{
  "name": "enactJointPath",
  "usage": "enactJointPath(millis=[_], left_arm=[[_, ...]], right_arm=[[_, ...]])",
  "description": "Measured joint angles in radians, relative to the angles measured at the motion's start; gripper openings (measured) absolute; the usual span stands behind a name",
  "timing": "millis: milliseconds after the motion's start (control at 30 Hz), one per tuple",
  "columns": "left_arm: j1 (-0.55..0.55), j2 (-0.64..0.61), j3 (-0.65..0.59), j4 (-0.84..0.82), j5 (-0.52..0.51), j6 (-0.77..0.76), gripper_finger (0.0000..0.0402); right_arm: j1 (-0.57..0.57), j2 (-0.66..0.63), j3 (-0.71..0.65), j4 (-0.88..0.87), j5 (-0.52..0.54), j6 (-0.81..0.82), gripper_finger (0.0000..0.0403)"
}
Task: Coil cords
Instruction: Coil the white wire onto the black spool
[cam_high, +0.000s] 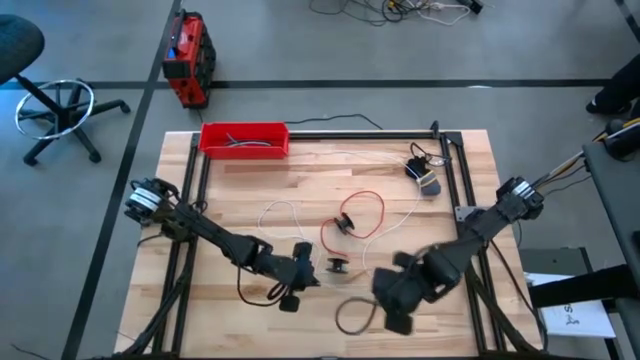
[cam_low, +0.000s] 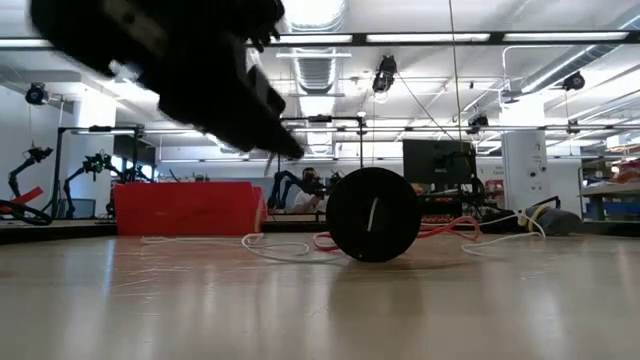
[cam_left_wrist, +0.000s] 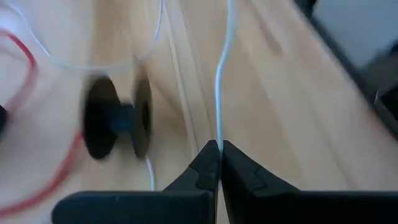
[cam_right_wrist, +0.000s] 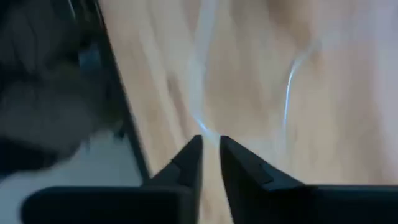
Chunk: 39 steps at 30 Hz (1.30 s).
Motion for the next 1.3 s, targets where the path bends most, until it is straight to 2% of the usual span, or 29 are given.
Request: enactJointPath(millis=[33,100,267,400,500,667,800,900,1033,1300], left_arm=[[0.000,-0.009,0.013,-0.041,0.000,0.004,0.0000],[0.001,-0.020,0.045,-0.103,0.000,0.021,0.0000],[-0.002,-0.015,0.093,-0.214,0.019,0.051,0.0010],[-0.003,-0.025,0.128,-0.293,0.060,0.063,0.0047],[-0.004,-0.024,0.163,-0.414,0.098,0.041,0.0085],[-0.020,-0.028,0.221,-0.610,0.096,-0.021,0.0151],[-0.043,-0.032,0.227,-0.621,0.078,-0.061,0.0192],[-0.056,-0.032,0.214,-0.618,0.020,-0.104,0.0208],[-0.066,-0.036,0.187,-0.623,-0.089,-0.158,0.0210],[-0.068,-0.037,0.087,-0.457,-0.141,-0.217,0.0172]], right_arm=[[0.010,0.007,0.000,-0.032,-0.034,0.029,0.0060],[0.027,0.018,-0.001,-0.089,-0.038,0.066,0.0090],[0.030,0.021,-0.001,-0.097,0.105,0.064,0.0164],[0.004,0.022,-0.002,-0.056,0.205,-0.028,0.0204],[-0.030,0.022,-0.005,-0.018,0.241,-0.097,0.0218],[-0.089,0.032,-0.041,0.077,0.258,-0.188,0.0218],[-0.134,0.056,-0.106,0.169,0.293,-0.226,0.0207],[-0.167,0.082,-0.154,0.208,0.313,-0.250,0.0198],[-0.209,0.116,-0.168,0.221,0.322,-0.264,0.0185],[-0.232,0.146,-0.168,0.268,0.321,-0.390,0.0161]])
